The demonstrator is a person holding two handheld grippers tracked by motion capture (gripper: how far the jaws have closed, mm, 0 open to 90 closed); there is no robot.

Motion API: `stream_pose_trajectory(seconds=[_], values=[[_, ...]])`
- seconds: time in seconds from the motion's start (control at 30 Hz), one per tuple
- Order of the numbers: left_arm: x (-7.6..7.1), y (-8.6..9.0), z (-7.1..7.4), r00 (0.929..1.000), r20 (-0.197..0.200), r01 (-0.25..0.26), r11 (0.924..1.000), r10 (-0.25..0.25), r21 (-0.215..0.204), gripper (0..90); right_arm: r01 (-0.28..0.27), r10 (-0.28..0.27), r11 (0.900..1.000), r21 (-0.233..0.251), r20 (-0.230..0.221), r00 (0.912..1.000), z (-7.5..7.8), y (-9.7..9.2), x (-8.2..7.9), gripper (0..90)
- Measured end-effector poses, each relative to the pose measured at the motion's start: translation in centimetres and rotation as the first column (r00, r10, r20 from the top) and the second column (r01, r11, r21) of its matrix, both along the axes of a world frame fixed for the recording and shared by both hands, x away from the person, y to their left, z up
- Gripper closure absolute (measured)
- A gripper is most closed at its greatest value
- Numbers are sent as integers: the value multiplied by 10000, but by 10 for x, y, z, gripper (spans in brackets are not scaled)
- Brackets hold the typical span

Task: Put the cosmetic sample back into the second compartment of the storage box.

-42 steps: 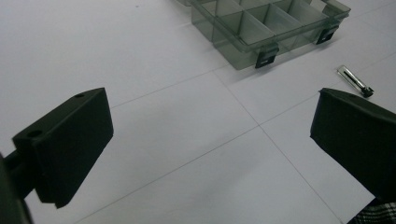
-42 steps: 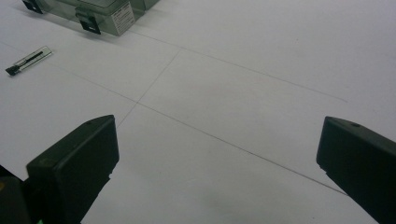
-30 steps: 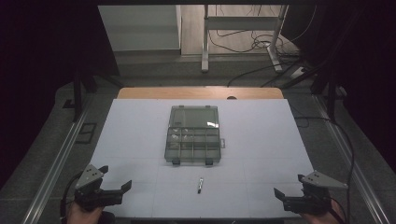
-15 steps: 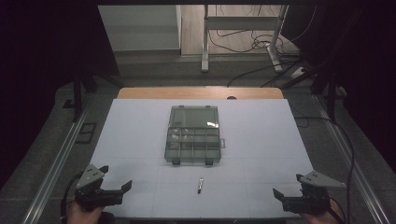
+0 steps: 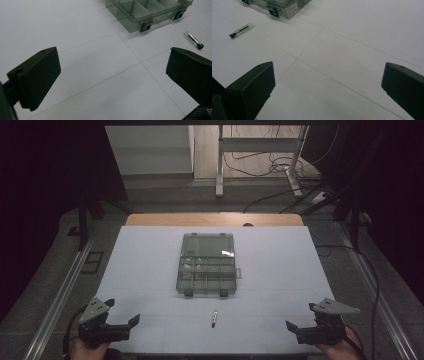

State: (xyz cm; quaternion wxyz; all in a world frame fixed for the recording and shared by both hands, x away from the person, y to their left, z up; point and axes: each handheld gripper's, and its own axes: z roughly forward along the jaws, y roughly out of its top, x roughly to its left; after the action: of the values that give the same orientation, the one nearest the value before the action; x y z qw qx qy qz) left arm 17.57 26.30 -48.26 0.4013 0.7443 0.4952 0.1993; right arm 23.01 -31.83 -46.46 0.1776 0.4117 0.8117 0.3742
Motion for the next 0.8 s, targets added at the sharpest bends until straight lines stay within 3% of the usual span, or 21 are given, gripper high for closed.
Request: stream_pose_trajectory(seconds=[0.3, 0.5, 0.8], values=[[-2, 1, 0, 10000, -40, -32, 10000, 32, -49, 5, -470, 471, 9989, 73, -133, 9988, -1, 9, 9, 0], [-3, 2, 0, 10000, -50, -50, 9999, 49, -92, 7, -1022, 1027, 9946, 182, -276, 9943, 2, 21, 15, 0], [-3, 2, 0, 10000, -81, 4, 10000, -5, -75, 10, -1426, 1432, 9897, 145, -552, 9882, 2, 34, 20, 0]])
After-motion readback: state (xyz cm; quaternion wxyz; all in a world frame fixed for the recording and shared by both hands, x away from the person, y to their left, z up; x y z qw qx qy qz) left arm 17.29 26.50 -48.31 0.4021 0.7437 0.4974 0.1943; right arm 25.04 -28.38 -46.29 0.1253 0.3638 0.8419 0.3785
